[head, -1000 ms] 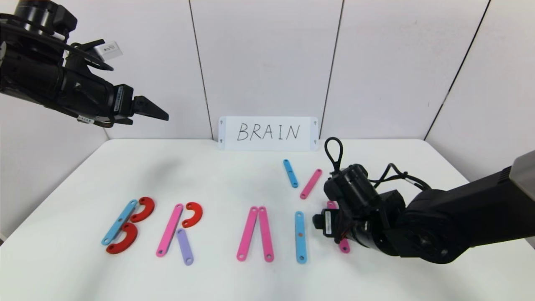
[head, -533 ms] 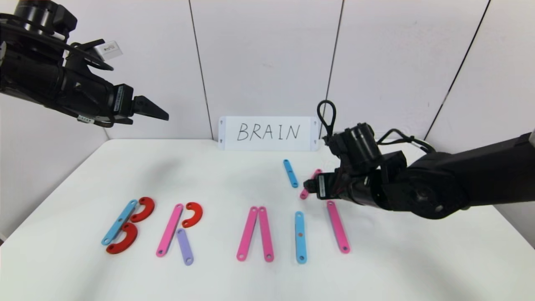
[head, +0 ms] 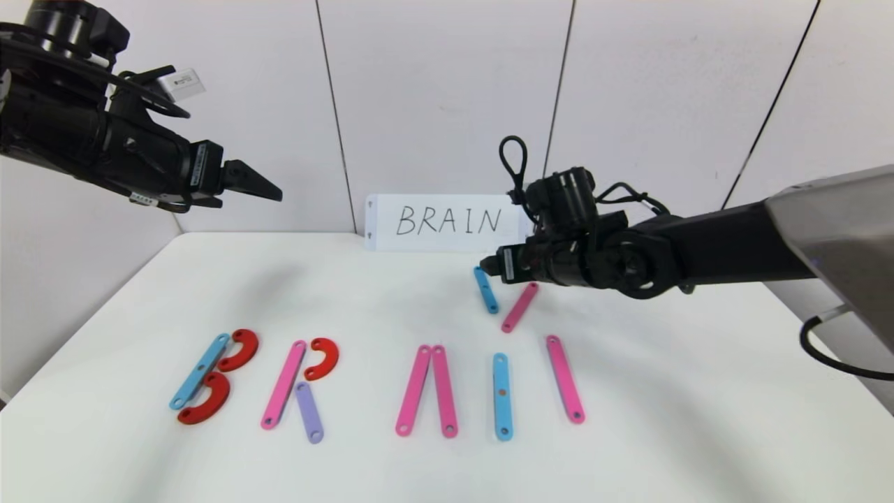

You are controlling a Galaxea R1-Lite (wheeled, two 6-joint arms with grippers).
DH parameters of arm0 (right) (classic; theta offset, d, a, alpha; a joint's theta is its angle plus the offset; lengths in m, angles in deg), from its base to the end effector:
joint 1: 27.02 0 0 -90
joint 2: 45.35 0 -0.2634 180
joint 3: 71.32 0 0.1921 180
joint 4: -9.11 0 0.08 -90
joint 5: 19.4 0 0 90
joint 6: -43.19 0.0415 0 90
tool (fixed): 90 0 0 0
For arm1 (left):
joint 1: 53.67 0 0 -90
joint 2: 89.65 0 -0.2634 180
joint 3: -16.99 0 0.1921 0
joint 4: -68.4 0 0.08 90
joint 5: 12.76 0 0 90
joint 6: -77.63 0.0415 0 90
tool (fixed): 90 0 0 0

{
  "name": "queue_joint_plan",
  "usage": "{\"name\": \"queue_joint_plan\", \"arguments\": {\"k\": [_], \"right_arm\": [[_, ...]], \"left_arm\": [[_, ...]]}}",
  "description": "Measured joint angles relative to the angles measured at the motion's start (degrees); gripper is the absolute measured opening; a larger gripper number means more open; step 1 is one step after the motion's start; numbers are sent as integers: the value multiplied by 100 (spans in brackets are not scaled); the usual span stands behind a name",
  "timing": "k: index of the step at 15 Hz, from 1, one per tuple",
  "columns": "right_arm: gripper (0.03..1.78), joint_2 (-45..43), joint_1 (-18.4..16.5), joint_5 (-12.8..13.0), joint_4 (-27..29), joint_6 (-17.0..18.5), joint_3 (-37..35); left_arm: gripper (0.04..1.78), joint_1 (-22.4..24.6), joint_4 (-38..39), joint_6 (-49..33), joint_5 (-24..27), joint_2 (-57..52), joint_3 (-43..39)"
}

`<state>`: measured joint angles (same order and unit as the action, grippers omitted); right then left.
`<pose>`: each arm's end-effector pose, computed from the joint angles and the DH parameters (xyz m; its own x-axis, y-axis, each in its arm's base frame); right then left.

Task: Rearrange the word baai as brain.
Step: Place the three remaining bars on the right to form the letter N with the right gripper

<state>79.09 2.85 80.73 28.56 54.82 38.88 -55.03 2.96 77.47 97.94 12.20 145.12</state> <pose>0.3815 0.2107 0.1029 0.7979 0.2554 -0.5461 -0.2589 0.9632 0.0722 0.3180 -0.0222 0.2678 0.7167 -0.3706 -0.5907 0.2944 0.9287 -0.2254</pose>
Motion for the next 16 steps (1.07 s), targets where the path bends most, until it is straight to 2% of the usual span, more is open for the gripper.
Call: {"name": "queue_joint_plan", "arguments": {"k": [3,6,16], "right_arm": [[174,528,-43,-138,-66,-166,478],[174,900,-46,-165,-85,-358,767],[173,1497,56,-158,-62,-433,1141]], "left_arm": [[174,-4,9,-2,-6,24,4],[174,-17,9,-2,-6,38,4],[174,-48,2,0,-9,57,-2]]}}
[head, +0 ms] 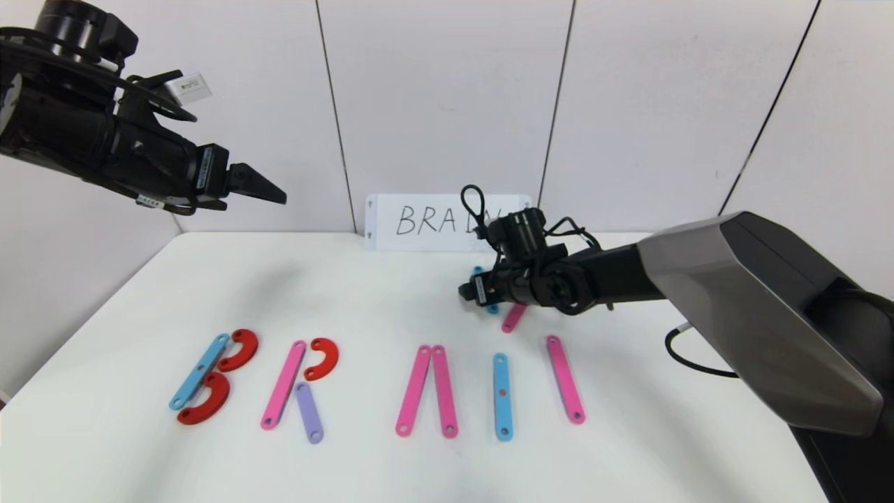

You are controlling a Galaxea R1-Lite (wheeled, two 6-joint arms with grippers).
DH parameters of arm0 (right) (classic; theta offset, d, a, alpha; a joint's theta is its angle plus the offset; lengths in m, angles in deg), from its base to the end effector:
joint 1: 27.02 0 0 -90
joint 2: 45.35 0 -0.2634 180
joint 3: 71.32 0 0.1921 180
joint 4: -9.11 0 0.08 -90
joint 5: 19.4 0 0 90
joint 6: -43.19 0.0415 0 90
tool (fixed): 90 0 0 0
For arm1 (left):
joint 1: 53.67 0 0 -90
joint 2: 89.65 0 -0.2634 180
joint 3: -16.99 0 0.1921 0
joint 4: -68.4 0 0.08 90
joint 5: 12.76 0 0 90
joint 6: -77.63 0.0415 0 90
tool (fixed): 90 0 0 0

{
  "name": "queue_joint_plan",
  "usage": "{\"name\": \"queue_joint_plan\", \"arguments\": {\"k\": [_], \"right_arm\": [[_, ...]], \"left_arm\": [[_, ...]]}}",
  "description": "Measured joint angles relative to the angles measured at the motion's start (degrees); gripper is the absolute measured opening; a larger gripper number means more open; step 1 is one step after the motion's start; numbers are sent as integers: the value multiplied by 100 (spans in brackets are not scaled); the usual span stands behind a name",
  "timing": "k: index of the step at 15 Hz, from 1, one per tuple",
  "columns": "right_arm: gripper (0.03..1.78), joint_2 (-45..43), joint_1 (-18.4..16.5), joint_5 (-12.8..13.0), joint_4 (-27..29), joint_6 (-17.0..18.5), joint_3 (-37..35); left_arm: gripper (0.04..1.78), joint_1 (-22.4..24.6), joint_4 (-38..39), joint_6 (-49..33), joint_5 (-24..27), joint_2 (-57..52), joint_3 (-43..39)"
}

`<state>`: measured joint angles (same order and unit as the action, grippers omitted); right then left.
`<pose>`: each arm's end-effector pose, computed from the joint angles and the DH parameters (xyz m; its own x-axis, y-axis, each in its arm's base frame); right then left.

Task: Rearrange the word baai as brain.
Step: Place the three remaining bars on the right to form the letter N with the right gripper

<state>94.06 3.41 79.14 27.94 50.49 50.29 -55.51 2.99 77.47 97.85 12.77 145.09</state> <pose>0.4171 0.2378 0.0404 0.7595 0.2739 -0.5900 -0.3295 0.9440 0.0141 0.3205 -0.0249 0.2645 0.7082 -0.3749 -0.5983 0.2988 0.9269 -0.2271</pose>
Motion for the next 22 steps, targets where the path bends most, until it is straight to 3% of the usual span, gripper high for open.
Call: {"name": "queue_joint_plan", "arguments": {"k": [4,8,11,22], "right_arm": [[140,52,11,2,-28,9,28],[68,78,13,0,-39,20,32],[30,107,13,0,-54,30,34],[27,-217,-52,5,73,50,-16]], "left_arm": [[174,-9,0,0,-2,0,-2],[174,-9,-2,0,0,-2,-2],[174,-9,-2,0,0,-2,-2],[174,-9,-2,2,2,-6,-2]]}}
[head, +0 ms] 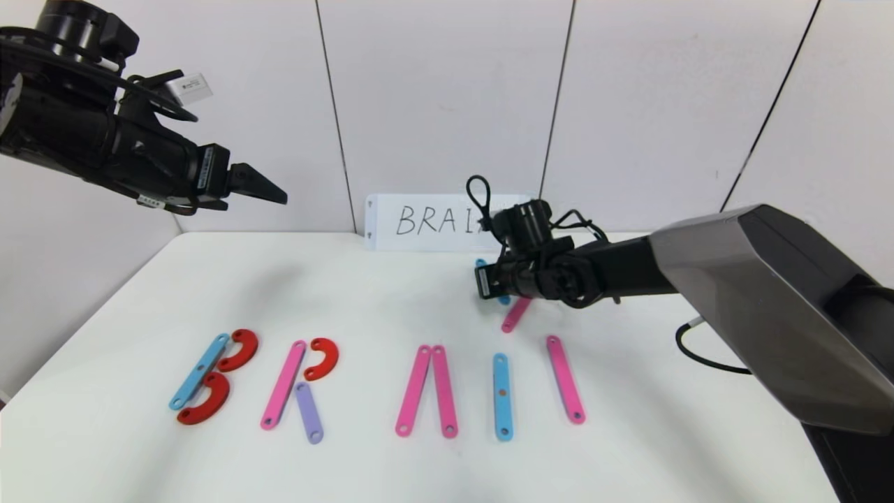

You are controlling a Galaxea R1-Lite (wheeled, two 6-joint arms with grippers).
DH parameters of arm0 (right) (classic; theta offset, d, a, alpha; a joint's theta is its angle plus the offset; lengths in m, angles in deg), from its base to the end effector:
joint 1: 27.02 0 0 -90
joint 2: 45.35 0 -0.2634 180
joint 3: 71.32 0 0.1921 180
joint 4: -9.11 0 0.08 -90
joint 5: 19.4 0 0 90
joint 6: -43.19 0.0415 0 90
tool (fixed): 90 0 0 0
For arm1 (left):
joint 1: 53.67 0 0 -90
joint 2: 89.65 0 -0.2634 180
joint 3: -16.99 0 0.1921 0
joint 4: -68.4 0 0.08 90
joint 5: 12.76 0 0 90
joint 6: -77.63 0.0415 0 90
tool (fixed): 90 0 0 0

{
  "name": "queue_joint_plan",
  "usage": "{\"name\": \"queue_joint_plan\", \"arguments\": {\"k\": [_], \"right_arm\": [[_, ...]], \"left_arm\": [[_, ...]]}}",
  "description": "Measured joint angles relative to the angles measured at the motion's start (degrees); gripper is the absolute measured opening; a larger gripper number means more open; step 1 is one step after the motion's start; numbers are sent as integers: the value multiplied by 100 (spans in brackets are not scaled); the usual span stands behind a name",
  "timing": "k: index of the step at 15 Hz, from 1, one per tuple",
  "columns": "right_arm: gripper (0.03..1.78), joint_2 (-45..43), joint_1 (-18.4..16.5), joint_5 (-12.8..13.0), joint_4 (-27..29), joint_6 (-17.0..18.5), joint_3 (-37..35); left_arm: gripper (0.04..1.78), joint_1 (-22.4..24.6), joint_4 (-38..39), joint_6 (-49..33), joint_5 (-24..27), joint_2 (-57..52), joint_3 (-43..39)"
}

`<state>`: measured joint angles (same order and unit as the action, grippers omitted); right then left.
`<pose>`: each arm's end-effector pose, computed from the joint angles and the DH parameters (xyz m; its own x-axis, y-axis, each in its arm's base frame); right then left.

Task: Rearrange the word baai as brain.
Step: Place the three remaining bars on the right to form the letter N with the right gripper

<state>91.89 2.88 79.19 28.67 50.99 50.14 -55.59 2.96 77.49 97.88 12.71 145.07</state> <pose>0.4166 0.2324 0.0566 0.7737 0.2726 -0.5719 -0.3156 0.9485 0.0251 0.3202 -0.0254 0.2647 0.7076 -0.3764 -0.5980 0.3008 0.9263 -0.2271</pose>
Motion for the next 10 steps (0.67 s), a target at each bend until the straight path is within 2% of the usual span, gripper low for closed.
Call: {"name": "queue_joint_plan", "arguments": {"k": [5,8,10], "right_arm": [[27,-896,-39,-9,-7,-1,-614],[27,-1613,-56,-28,-105,-15,-1651],[27,-2093,-96,-152,-261,-12,-2544]], "left_arm": [[174,0,7,-2,-2,-11,9],[174,0,9,-2,0,-20,9],[174,0,5,-2,0,-24,9]]}}
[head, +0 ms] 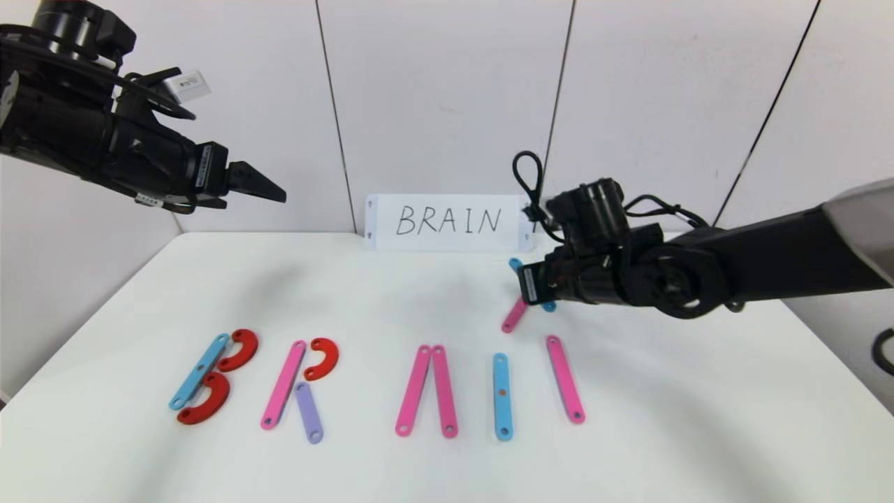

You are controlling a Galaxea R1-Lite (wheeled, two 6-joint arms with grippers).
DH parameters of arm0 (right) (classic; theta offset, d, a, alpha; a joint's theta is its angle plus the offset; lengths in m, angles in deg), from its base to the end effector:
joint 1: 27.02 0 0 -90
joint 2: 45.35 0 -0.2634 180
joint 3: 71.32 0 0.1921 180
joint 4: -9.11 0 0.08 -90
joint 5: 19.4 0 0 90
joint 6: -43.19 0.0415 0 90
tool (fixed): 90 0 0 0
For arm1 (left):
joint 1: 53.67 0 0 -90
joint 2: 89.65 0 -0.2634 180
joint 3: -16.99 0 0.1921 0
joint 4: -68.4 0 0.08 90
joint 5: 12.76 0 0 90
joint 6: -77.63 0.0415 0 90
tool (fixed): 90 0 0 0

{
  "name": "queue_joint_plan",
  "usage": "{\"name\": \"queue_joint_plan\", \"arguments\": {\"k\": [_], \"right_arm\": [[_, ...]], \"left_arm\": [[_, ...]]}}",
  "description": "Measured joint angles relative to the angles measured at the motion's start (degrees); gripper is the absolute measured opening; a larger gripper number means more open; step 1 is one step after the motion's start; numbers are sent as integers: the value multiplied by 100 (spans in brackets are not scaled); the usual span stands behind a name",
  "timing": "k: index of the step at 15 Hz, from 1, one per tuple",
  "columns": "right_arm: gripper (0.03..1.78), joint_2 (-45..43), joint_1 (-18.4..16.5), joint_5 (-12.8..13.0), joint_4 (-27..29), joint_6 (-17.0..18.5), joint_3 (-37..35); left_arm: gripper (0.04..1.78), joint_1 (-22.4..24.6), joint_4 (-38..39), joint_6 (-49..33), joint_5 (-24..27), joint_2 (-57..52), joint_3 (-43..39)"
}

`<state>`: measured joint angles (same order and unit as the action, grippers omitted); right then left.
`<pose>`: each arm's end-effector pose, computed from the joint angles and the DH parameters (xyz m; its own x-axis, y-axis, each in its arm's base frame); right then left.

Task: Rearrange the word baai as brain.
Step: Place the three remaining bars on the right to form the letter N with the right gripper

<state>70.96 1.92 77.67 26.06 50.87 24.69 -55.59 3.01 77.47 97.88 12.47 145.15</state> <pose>0.3467 0.1859 0.0961 0.7509 0.2745 -0.6007 -0.3201 0.9468 0.0325 0.3191 -0.0253 0.2665 0.7114 -0.3765 -0.5934 0.3020 0.9262 -0.2257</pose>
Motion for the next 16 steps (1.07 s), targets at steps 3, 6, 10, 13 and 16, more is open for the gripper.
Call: {"name": "queue_joint_plan", "arguments": {"k": [3,6,10,13,16], "right_arm": [[27,-636,-116,-294,-603,-16,-1395],[27,-981,-339,-608,-1263,-178,-2359],[27,-1085,-599,-1034,-1740,-484,-2855],[27,-995,-706,-1123,-1853,-540,-3016],[27,-906,-764,-1125,-2041,-549,-3189]], "left_arm": [[174,0,-5,0,-2,-13,-4],[174,0,-5,0,-2,-13,-9],[174,0,0,2,0,-9,-9],[174,0,-5,0,-2,-5,-9],[174,0,-5,0,0,-5,-9]]}}
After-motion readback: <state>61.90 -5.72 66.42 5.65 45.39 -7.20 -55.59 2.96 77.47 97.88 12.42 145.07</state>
